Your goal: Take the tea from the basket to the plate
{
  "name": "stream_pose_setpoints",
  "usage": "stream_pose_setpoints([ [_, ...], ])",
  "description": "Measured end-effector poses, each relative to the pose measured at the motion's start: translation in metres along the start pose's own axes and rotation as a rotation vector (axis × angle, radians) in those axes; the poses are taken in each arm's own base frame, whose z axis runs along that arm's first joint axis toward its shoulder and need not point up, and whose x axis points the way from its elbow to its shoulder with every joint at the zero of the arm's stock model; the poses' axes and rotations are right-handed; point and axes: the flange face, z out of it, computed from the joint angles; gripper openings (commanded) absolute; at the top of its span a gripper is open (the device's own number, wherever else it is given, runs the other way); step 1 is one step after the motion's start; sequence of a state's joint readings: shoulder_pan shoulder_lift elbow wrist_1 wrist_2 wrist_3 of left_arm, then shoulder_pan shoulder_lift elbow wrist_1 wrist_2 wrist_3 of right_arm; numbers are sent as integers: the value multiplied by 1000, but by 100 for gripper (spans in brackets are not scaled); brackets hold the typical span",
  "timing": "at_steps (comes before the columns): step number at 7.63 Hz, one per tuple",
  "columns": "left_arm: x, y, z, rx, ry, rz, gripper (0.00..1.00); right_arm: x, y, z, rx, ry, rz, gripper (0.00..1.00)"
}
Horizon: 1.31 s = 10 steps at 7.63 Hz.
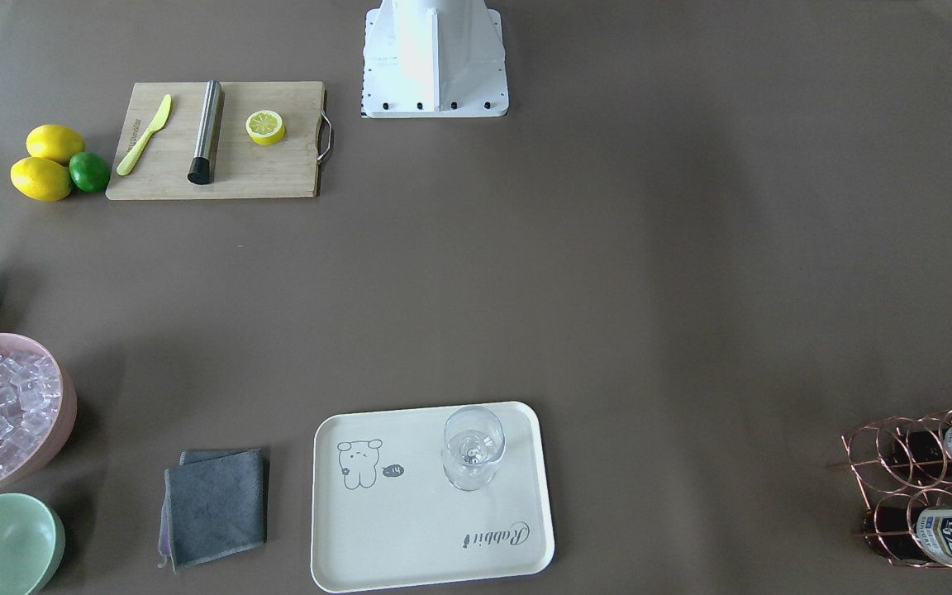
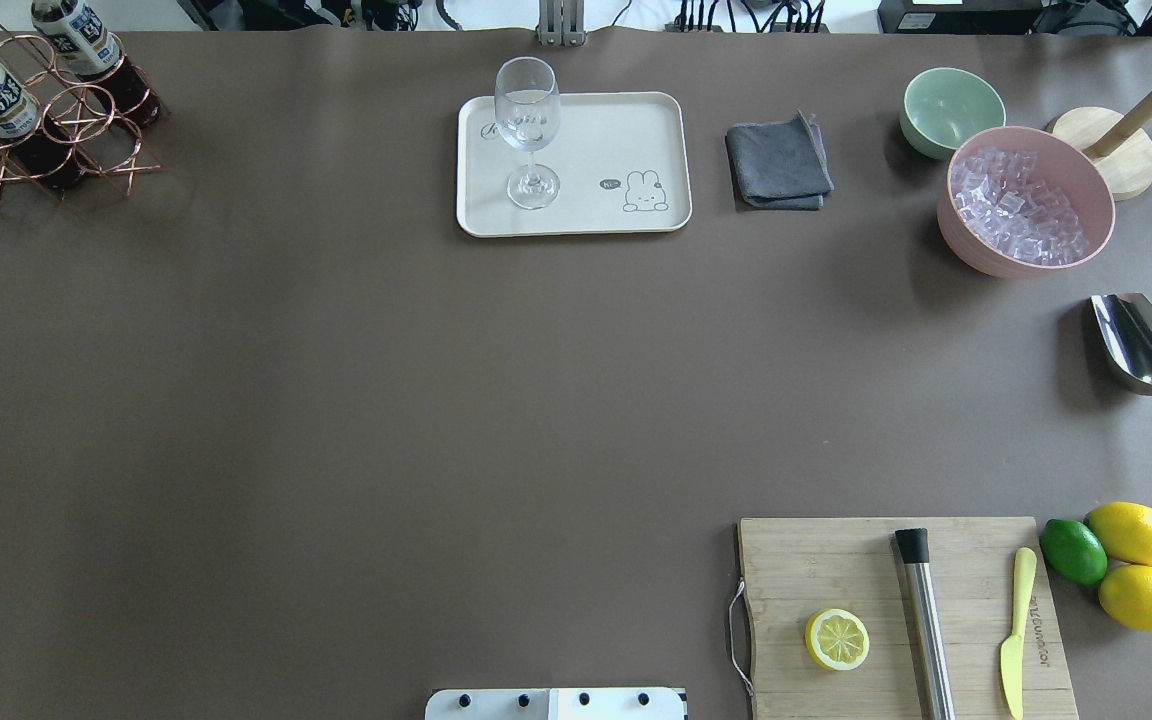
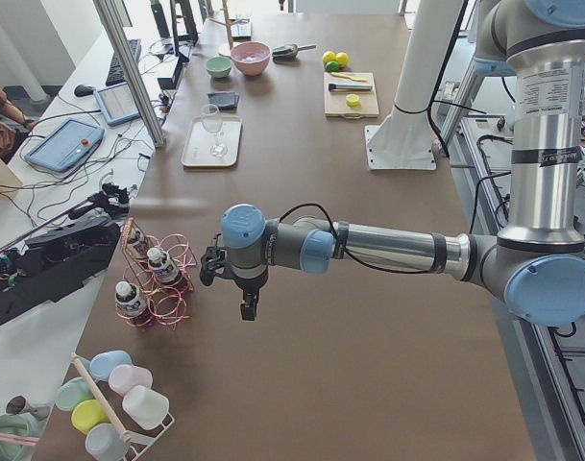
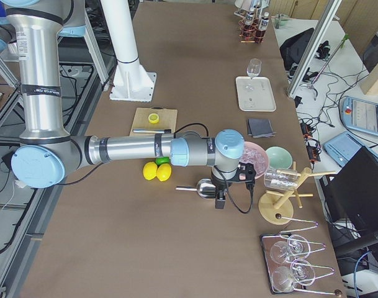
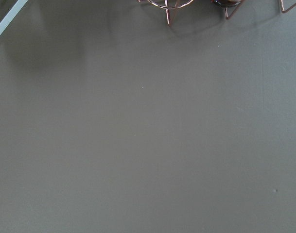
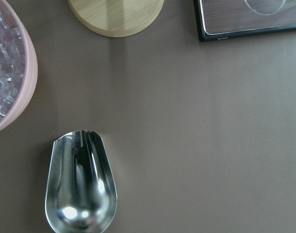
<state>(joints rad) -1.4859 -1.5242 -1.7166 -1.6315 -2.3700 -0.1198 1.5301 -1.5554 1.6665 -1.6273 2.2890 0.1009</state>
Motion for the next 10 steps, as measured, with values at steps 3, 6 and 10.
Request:
stream_pose_setpoints([
  [3, 7, 6, -14, 23, 0, 9, 99, -8, 20, -13, 24, -3, -16, 100],
  [6, 24, -8, -33, 65, -6, 11, 99, -7, 24, -14, 23, 0, -15, 100],
  [10, 32, -41, -56, 125, -65, -545, 99, -6, 25, -13, 23, 4, -14, 100],
])
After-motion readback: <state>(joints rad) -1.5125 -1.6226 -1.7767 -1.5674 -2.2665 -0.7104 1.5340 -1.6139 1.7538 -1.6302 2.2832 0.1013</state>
